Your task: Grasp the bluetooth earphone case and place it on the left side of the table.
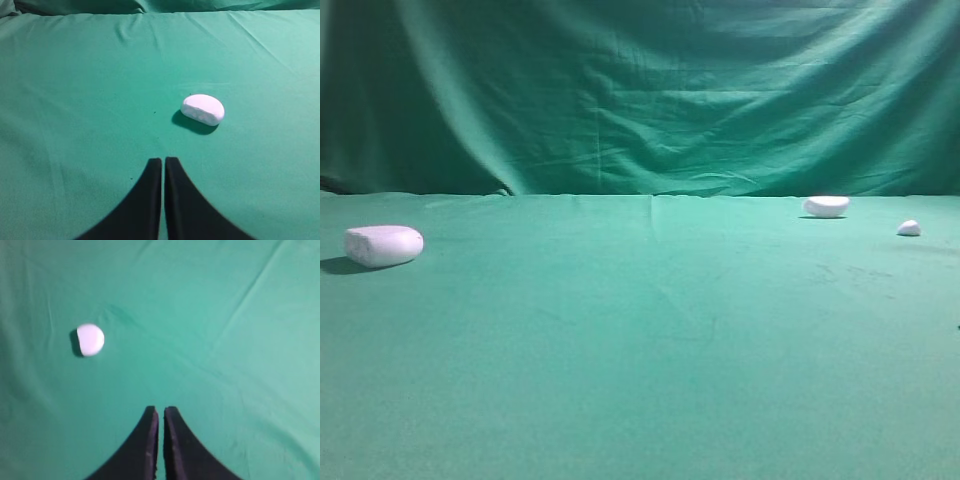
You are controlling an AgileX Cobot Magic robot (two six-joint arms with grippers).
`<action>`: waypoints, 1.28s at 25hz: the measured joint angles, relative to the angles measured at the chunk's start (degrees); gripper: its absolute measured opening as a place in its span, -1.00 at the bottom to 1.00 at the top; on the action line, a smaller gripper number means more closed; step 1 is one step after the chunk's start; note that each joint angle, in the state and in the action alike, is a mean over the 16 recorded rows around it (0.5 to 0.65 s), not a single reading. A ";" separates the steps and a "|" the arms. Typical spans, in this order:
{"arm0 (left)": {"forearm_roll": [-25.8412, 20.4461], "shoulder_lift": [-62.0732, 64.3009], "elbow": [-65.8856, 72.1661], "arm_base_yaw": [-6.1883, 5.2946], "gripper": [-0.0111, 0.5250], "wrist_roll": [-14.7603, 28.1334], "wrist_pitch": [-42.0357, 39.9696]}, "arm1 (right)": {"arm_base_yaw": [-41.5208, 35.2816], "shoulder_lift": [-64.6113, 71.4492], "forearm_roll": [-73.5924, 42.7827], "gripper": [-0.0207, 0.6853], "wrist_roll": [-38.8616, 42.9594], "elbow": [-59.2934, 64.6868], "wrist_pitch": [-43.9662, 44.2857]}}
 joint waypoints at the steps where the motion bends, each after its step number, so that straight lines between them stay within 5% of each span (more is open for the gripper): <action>1: 0.00 0.00 0.00 0.00 -0.96 0.00 0.00 | -0.12 -2.58 0.06 -0.94 0.20 2.97 -0.88; 21: 0.00 0.00 0.00 0.00 -0.96 0.00 0.00 | -1.07 -43.25 0.90 -0.94 -1.68 49.87 -20.11; 32: 0.00 0.00 0.00 0.00 -0.96 0.00 0.00 | -15.22 -66.12 1.94 -0.94 -3.30 74.56 -38.76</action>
